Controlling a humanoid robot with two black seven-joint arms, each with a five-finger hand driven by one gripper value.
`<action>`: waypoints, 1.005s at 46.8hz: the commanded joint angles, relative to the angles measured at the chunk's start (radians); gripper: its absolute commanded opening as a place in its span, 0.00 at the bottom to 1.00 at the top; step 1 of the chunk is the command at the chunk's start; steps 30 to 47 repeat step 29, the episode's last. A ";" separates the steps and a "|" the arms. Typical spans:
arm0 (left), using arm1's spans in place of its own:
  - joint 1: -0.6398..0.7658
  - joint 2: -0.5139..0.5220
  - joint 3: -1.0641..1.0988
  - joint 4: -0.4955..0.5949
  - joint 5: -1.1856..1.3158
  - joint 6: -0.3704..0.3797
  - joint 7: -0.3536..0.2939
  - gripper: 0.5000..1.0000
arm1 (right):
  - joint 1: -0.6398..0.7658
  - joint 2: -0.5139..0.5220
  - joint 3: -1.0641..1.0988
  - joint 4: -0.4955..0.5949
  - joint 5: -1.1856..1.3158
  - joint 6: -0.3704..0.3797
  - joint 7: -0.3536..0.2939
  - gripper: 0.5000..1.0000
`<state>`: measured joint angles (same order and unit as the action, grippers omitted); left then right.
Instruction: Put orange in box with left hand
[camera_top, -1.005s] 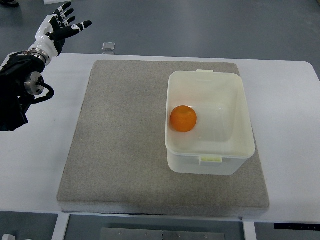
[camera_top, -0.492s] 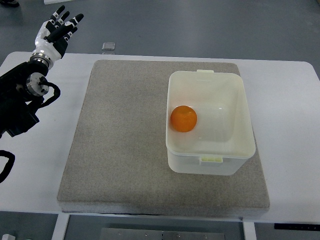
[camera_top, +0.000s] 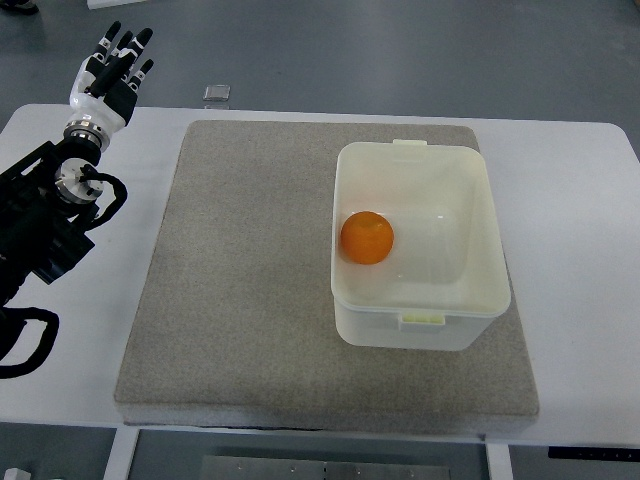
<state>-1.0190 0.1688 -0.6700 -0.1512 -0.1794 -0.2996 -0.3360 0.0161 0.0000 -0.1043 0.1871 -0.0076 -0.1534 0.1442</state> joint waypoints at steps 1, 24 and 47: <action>0.000 0.006 -0.003 -0.001 -0.002 -0.003 0.000 0.98 | -0.001 0.000 0.000 0.000 0.000 0.000 0.000 0.86; 0.002 -0.011 -0.011 -0.011 -0.003 0.001 -0.003 0.98 | -0.001 0.000 0.000 0.000 0.000 0.000 0.000 0.86; 0.002 -0.009 -0.013 -0.010 -0.003 0.001 -0.003 0.98 | -0.001 0.000 -0.005 0.000 -0.005 0.000 0.000 0.86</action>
